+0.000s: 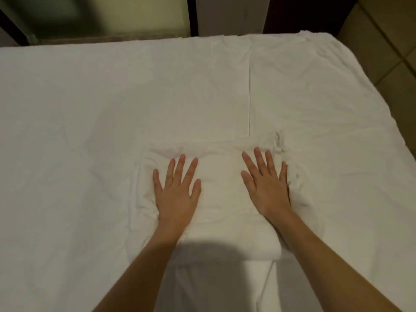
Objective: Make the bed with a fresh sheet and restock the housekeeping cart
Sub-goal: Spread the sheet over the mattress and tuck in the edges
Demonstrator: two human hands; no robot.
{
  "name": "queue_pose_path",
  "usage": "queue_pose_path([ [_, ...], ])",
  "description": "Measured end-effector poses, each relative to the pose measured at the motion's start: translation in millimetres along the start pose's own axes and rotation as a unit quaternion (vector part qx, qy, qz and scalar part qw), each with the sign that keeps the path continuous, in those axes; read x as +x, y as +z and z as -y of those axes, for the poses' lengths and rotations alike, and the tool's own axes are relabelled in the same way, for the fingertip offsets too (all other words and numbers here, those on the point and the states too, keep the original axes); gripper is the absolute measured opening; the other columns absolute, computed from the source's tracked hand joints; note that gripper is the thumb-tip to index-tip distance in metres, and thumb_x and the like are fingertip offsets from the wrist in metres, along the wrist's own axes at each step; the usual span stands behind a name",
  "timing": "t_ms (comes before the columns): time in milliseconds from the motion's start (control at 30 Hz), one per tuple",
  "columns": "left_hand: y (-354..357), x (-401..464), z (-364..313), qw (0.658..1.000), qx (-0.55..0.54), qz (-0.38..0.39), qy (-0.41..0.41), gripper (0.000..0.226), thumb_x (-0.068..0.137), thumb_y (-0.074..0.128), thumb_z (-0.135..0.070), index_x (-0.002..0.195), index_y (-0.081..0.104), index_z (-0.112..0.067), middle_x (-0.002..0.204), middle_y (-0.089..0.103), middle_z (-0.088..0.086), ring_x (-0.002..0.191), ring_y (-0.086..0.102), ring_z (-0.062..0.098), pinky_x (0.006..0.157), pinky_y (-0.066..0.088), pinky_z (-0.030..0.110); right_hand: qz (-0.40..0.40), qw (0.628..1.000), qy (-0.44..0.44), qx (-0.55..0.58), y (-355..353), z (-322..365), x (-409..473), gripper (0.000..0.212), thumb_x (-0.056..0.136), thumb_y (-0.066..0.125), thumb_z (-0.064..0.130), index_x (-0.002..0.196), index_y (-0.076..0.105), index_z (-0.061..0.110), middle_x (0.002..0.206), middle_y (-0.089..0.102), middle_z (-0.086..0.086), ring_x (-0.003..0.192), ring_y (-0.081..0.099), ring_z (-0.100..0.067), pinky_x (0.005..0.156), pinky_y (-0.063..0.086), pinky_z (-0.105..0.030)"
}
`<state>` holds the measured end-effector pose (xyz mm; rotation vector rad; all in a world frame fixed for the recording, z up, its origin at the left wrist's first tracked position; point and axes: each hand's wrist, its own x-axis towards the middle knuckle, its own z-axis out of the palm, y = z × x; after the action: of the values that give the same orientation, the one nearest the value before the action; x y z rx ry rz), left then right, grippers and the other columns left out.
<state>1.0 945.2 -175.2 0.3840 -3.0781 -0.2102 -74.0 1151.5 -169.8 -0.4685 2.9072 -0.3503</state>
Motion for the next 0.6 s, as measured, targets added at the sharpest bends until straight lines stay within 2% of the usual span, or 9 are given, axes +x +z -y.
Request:
queue_pose_path([
  [100,-24.3,-9.3,6.0,0.999,-0.041,-0.006,-0.008,0.053,0.095,0.025,-0.047,0.142,0.041,-0.030,0.152,0.035,0.003,0.142,0.028,0.024,0.115,0.003,0.050,0.036,0.999,-0.002,-0.017,-21.0,-1.1,-10.6,0.067,0.080,-0.015,0.059,0.145,-0.011,0.043,0.154,-0.017,0.014,0.145,-0.015,-0.011,0.114,-0.012,-0.044],
  [167,-44.5,-26.2,14.6,0.994,-0.055,-0.057,-0.074,0.044,0.095,0.042,-0.038,0.136,0.051,-0.025,0.150,0.037,0.010,0.140,0.031,0.029,0.114,0.010,0.053,0.045,0.999,-0.009,0.011,-30.8,0.8,-34.8,0.070,0.081,-0.014,0.058,0.148,-0.005,0.039,0.158,-0.010,0.008,0.145,-0.011,-0.013,0.115,-0.009,-0.041],
  [233,-63.6,-47.7,29.7,0.972,-0.108,-0.029,-0.207,0.050,0.092,0.053,-0.040,0.140,0.042,-0.030,0.150,0.033,0.013,0.136,0.034,0.033,0.112,0.021,0.052,0.041,0.997,-0.011,0.060,-29.9,12.1,-78.6,0.069,0.084,-0.011,0.060,0.148,0.002,0.038,0.159,-0.002,0.006,0.146,-0.004,-0.014,0.115,-0.006,-0.038],
  [300,-77.5,-64.3,42.6,0.923,-0.231,0.056,-0.304,0.071,0.088,0.057,-0.051,0.148,0.022,-0.036,0.147,0.034,0.015,0.127,0.043,0.037,0.104,0.033,0.048,0.022,0.996,-0.006,0.086,-24.4,24.6,-127.0,0.062,0.090,-0.008,0.059,0.146,0.007,0.037,0.156,0.002,0.007,0.146,0.002,-0.014,0.114,-0.006,-0.036],
  [367,-82.8,-74.0,52.4,0.900,-0.292,0.124,-0.298,0.087,0.085,0.059,-0.057,0.151,0.008,-0.033,0.147,0.037,0.014,0.128,0.044,0.037,0.104,0.034,0.044,0.009,0.995,0.006,0.099,-19.7,32.3,-164.6,0.055,0.095,0.000,0.054,0.146,0.007,0.037,0.154,0.000,0.009,0.144,-0.002,-0.011,0.115,-0.008,-0.035],
  [467,-85.2,-85.4,64.0,0.857,-0.396,0.150,-0.294,0.095,0.080,0.060,-0.057,0.152,0.008,-0.023,0.152,0.032,0.010,0.134,0.039,0.032,0.111,0.031,0.040,0.036,0.988,0.045,0.144,-11.3,36.2,-201.8,0.052,0.094,0.005,0.052,0.145,0.000,0.043,0.152,-0.016,0.015,0.141,-0.020,-0.005,0.115,-0.010,-0.034],
  [533,-87.0,-92.6,64.4,0.840,-0.435,0.144,-0.291,0.088,0.082,0.060,-0.050,0.151,0.016,-0.017,0.149,0.036,0.010,0.132,0.041,0.030,0.111,0.033,0.042,0.047,0.976,0.064,0.201,-5.6,39.2,-218.6,0.053,0.094,0.009,0.055,0.145,0.000,0.044,0.151,-0.022,0.018,0.141,-0.022,-0.004,0.117,-0.004,-0.036],
  [600,-84.9,-109.7,59.7,0.829,-0.454,0.124,-0.304,0.074,0.091,0.060,-0.036,0.149,0.021,-0.013,0.147,0.040,0.012,0.129,0.044,0.029,0.109,0.035,0.041,0.049,0.961,0.072,0.262,-4.8,45.1,-239.4,0.052,0.097,0.017,0.055,0.146,0.002,0.044,0.154,-0.021,0.015,0.144,-0.012,-0.007,0.119,0.006,-0.035],
])
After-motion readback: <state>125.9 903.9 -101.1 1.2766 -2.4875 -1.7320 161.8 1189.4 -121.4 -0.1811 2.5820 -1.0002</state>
